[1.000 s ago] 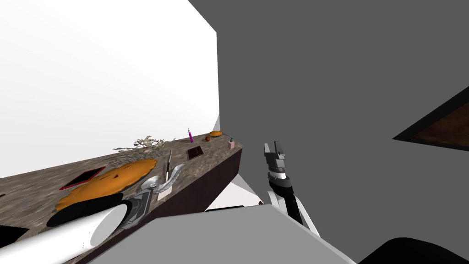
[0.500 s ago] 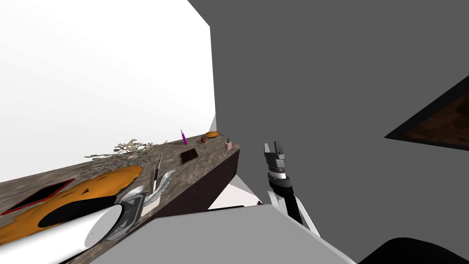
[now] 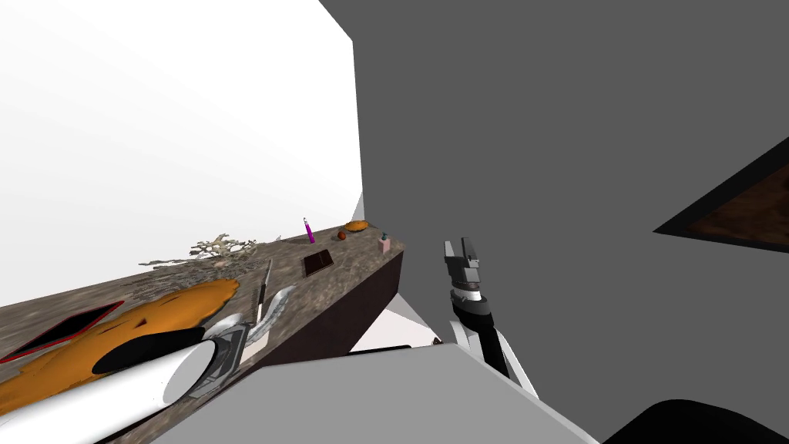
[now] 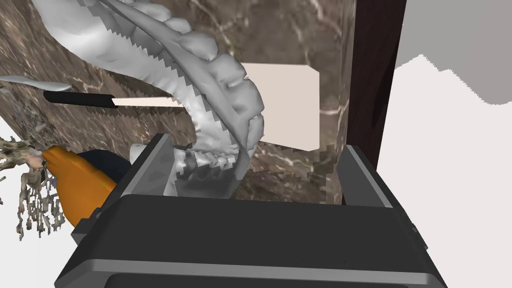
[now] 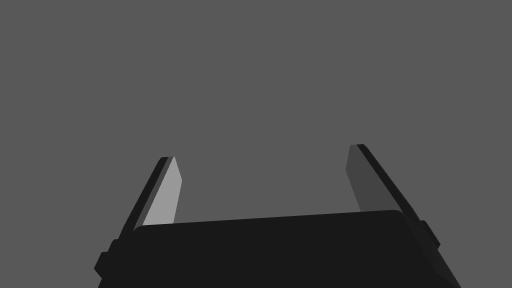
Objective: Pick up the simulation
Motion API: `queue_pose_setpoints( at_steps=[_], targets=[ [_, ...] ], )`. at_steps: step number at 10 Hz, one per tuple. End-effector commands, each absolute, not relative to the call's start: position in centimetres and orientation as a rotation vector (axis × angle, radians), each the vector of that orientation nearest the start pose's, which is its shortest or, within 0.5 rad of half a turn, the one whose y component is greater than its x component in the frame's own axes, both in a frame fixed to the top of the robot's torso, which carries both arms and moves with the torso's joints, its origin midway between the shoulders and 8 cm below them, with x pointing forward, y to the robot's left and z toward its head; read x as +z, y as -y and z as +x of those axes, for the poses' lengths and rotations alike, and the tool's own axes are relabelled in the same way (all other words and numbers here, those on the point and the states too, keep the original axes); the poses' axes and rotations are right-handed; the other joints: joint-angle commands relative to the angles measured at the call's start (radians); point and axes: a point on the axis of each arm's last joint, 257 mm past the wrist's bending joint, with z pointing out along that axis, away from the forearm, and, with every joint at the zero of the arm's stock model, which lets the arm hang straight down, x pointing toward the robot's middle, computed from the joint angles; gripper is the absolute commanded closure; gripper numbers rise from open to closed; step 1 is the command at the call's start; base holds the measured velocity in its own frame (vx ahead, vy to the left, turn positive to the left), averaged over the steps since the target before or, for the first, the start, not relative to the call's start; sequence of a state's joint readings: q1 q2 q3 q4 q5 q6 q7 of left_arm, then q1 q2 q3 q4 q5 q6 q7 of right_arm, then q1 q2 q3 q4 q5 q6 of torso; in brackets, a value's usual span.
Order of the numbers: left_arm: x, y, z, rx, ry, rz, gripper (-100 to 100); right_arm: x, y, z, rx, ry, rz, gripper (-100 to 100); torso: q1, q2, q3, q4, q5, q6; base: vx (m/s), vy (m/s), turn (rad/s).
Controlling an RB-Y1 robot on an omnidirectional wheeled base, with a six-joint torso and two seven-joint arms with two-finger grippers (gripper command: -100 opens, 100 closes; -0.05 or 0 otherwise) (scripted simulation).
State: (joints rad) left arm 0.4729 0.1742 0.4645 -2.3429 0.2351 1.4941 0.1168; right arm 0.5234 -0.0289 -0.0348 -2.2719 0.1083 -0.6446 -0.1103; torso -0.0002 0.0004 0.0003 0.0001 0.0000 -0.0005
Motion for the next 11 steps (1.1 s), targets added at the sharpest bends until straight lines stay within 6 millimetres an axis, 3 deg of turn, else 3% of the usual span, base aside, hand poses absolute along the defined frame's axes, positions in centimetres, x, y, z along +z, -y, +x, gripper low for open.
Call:
queue_pose_setpoints(
  at_steps=[1,2,6,7,8,11],
  targets=[
    [-31.9,-45.6,22.3,-0.227,-1.344,-2.273,-100,3.8,26.8,32.0,1.331,-0.608,0.506,0,0.0,0.0,0.0,0.0,0.0,0.0,0.0,0.0,0.0],
    [-31.9,-45.6,22.3,-0.228,-1.344,-2.272,100,3.8,26.8,32.0,1.331,-0.608,0.506,0,0.0,0.0,0.0,0.0,0.0,0.0,0.0,0.0,0.0],
    [-31.5,-45.8,22.7,-0.235,-1.338,-2.259,100,3.8,26.8,32.0,1.331,-0.608,0.506,0,0.0,0.001,0.0,-0.002,0.004,-0.001,0.002,0.003,-0.003],
    [-31.5,-45.8,22.7,-0.235,-1.338,-2.259,0,3.8,26.8,32.0,1.331,-0.608,0.506,0,0.0,0.002,0.0,-0.002,0.004,-0.001,0.0,0.0,0.0],
    [-32.4,-45.8,22.6,-0.228,-1.344,-2.272,100,3.8,26.8,32.0,1.331,-0.608,0.506,0,-0.001,0.002,0.0,-0.002,0.003,-0.001,0.0,0.0,0.0],
    [-30.7,-45.2,21.7,-0.226,-1.345,-2.272,100,3.8,26.8,32.0,1.331,-0.608,0.506,0,0.002,0.001,-0.001,-0.004,0.007,-0.002,-0.004,-0.009,0.003]
  ],
)
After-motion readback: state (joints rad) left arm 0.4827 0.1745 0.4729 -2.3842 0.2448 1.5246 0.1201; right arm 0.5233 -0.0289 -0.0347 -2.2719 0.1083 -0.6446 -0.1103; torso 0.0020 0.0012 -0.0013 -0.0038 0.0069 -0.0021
